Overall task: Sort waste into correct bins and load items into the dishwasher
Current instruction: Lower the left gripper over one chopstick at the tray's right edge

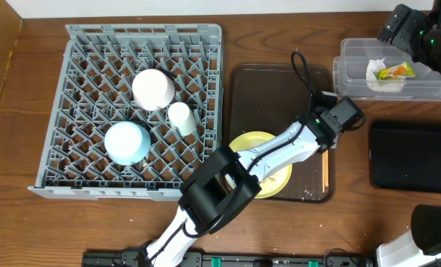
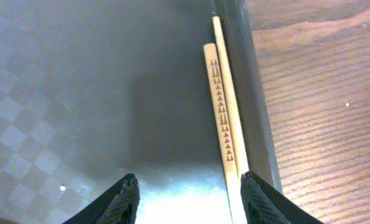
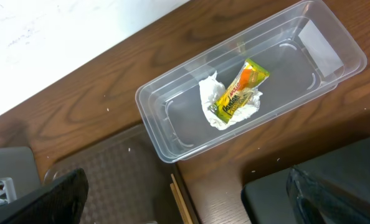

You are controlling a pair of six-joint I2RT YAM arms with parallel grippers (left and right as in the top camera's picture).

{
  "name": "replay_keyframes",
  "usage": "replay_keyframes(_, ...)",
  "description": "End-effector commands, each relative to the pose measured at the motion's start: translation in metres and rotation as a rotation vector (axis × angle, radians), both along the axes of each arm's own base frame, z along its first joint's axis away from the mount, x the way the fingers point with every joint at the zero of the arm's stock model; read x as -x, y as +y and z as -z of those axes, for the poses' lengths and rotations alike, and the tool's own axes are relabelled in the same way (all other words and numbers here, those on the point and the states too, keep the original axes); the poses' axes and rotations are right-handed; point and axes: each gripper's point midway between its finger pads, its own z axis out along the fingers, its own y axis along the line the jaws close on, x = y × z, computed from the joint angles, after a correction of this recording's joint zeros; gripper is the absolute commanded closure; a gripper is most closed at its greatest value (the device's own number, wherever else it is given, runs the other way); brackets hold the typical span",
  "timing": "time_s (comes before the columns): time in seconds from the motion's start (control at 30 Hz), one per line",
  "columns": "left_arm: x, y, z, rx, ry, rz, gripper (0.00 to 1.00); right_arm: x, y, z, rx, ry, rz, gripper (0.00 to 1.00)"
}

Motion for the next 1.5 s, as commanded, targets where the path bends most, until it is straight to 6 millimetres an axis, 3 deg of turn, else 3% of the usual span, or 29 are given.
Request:
replay_keyframes(0.0, 0.002, 0.0, 0.012, -0.003, 0.026, 0.006, 0.42, 0.0, -0.002, -0.002, 0.002, -0.005, 0.004, 0.01)
replay_keyframes(0.33, 0.003, 0.002, 0.041, -0.037, 0.047, 0.009, 0.39, 0.0, -0.002, -0.002, 0.002, -0.005, 0.004, 0.01)
replay_keyframes(1.2, -0.002, 0.012, 0.043, -0.091, 0.013, 0.001, 0.41, 0.0, -0.002, -0.002, 0.002, -0.004, 0.004, 0.01)
replay_keyframes(1.47, -0.01, 0.02, 0.044, -0.089, 0.02, -0.024, 0.7, 0.0, -0.002, -0.002, 0.002, -0.004, 0.005, 0.01)
